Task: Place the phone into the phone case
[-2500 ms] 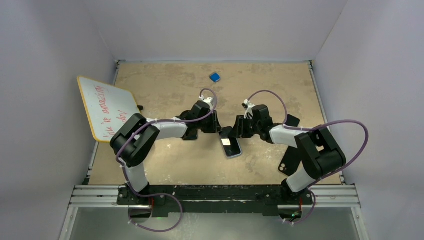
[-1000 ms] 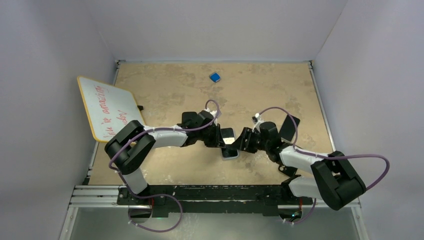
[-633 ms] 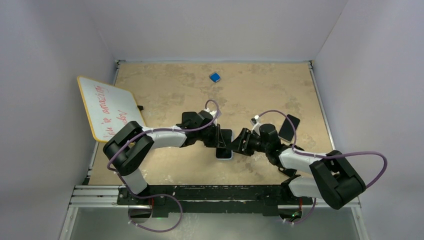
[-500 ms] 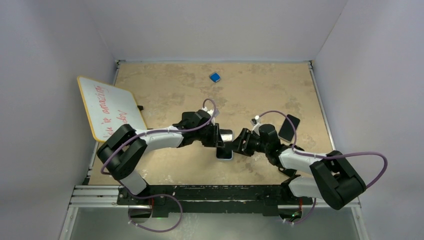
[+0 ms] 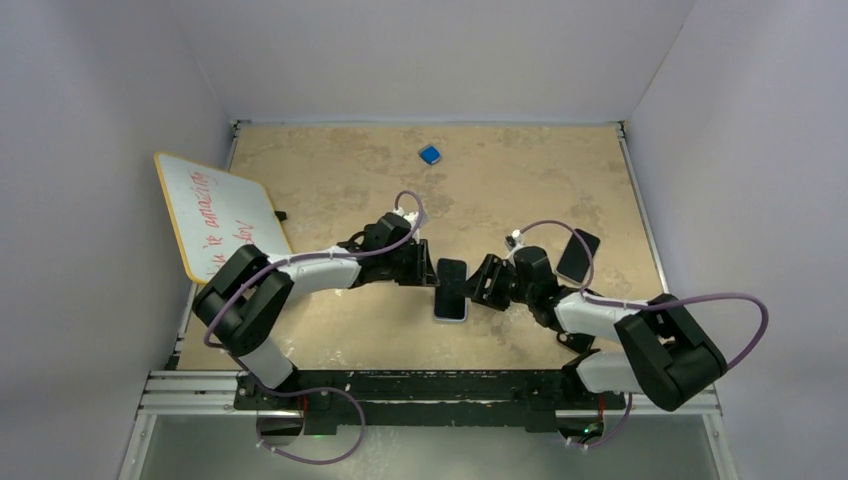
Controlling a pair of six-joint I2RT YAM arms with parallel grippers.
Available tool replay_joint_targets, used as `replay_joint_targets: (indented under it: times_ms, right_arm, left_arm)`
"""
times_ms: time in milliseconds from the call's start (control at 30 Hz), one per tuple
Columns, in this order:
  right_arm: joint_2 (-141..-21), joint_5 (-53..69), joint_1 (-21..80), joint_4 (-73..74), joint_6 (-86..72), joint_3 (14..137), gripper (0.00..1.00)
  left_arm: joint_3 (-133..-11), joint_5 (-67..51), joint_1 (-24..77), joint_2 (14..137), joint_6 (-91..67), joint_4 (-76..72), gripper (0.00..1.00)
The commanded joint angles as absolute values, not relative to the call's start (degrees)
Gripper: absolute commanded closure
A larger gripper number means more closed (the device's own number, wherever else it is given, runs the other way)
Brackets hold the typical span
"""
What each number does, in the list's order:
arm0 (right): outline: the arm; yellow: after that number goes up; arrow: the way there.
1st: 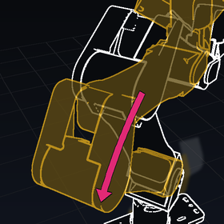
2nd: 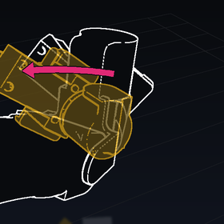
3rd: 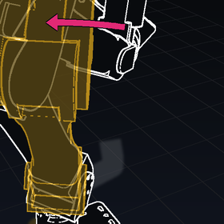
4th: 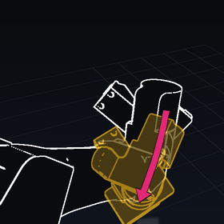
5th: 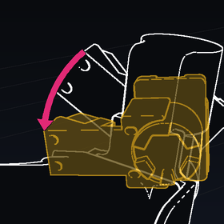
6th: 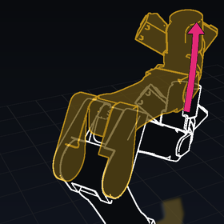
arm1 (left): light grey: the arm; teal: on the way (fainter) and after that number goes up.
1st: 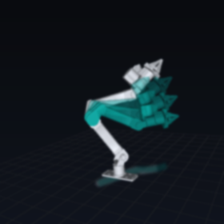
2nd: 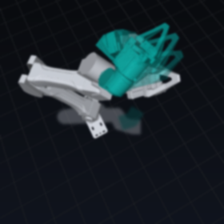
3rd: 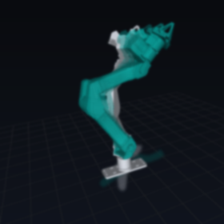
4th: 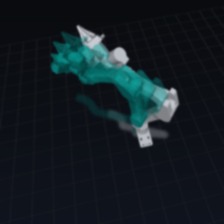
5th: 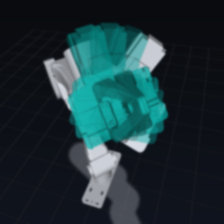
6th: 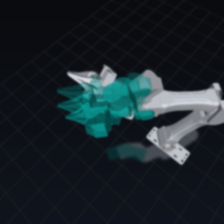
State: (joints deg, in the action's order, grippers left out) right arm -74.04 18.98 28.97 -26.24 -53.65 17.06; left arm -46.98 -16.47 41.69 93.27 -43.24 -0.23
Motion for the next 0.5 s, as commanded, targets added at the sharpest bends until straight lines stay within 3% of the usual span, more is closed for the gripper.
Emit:
replay_joint_targets:
  times_ms: [0, 267, 467]
  right_arm:
    - [-77.84, 16.02, 29.27, -27.11, -50.79, 20.69, 0.41]
    - [-84.23, 22.54, 29.27, -37.03, -52.71, 21.78, 0.44]
    - [-84.68, 27.8, 29.17, -49.6, -57.51, 20.35, 0.42]
  left_arm:
    - [-47.31, -19.25, 39.04, 95.91, -41.31, -6.64, 0.76]
    - [-49.06, -21.13, 38.79, 101.39, -37.79, -4.22, 0.92]
    - [-47.74, -21.2, 38.74, 100.66, -37.35, -3.81, 0.93]
